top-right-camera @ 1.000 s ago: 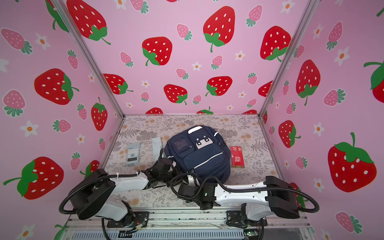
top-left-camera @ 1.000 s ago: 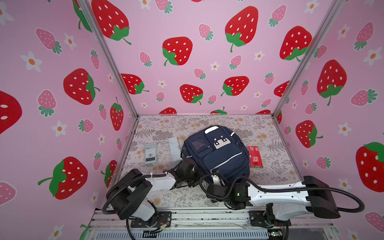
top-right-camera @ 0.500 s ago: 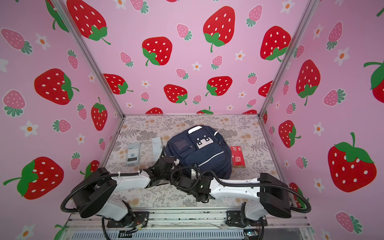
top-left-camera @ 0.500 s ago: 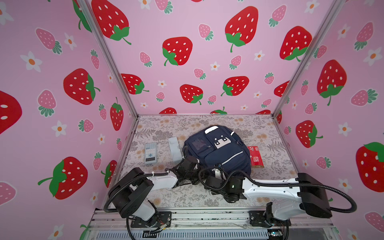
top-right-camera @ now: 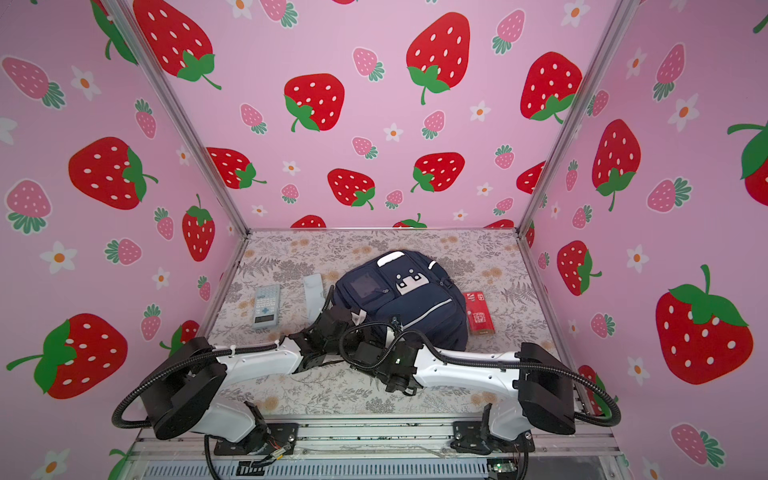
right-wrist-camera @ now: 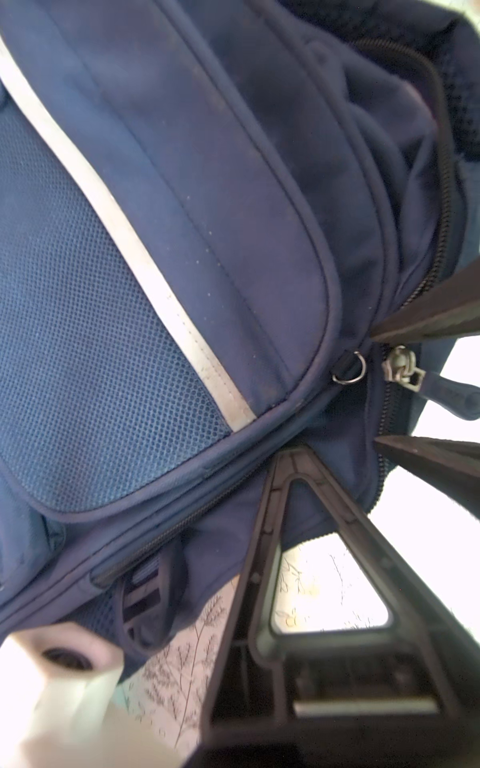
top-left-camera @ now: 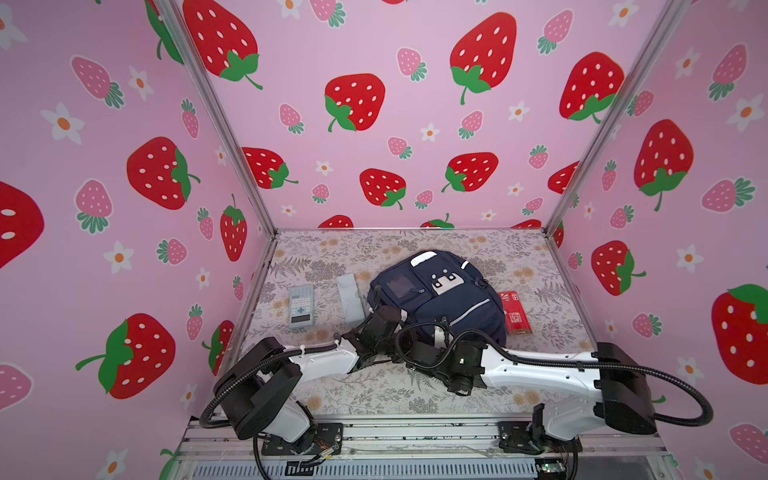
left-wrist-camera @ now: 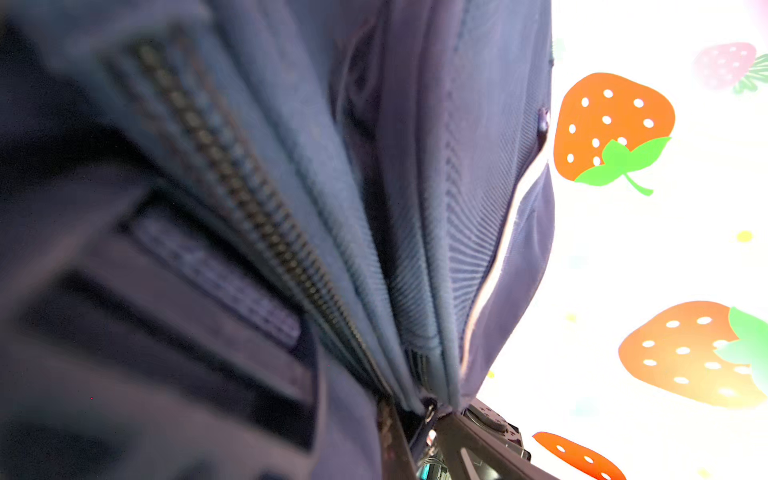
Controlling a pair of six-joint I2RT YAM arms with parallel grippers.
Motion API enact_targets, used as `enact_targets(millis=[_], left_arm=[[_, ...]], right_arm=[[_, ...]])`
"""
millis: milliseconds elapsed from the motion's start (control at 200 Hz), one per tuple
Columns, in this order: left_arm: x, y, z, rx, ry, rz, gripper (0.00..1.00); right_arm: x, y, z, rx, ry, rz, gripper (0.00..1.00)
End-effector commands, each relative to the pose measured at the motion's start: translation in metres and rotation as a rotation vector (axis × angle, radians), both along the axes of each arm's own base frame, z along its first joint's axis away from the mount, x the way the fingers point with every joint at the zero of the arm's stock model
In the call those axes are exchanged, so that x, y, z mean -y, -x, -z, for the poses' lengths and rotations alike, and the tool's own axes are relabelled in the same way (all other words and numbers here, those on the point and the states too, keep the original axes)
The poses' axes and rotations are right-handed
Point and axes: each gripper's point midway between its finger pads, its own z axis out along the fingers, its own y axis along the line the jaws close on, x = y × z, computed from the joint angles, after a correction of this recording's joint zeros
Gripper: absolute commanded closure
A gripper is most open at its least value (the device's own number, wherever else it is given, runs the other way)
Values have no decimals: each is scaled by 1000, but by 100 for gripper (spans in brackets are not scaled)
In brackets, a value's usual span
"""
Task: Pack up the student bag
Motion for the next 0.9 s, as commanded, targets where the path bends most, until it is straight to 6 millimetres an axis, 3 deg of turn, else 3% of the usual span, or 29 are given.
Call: enact_targets(millis=[0, 215, 455, 545, 795, 895], left_arm=[[30, -6, -78, 152, 200, 79, 100], [34, -6, -78, 149, 198, 92, 100], [32, -8, -72, 144, 185, 80, 100], [33, -9, -70, 140, 182, 80, 100], [33, -8, -69, 136, 188, 79, 100], [33, -8, -70, 139, 189, 79, 100]], right_arm=[[17, -1, 9, 0, 119, 39, 61], [23, 4, 18, -17, 188, 37, 61], [27, 9, 10, -3, 260, 41, 60], [16, 23, 5, 11, 250, -6, 57], [3, 27, 10, -3, 184, -29, 54], [11, 22, 13, 13, 211, 4, 56]])
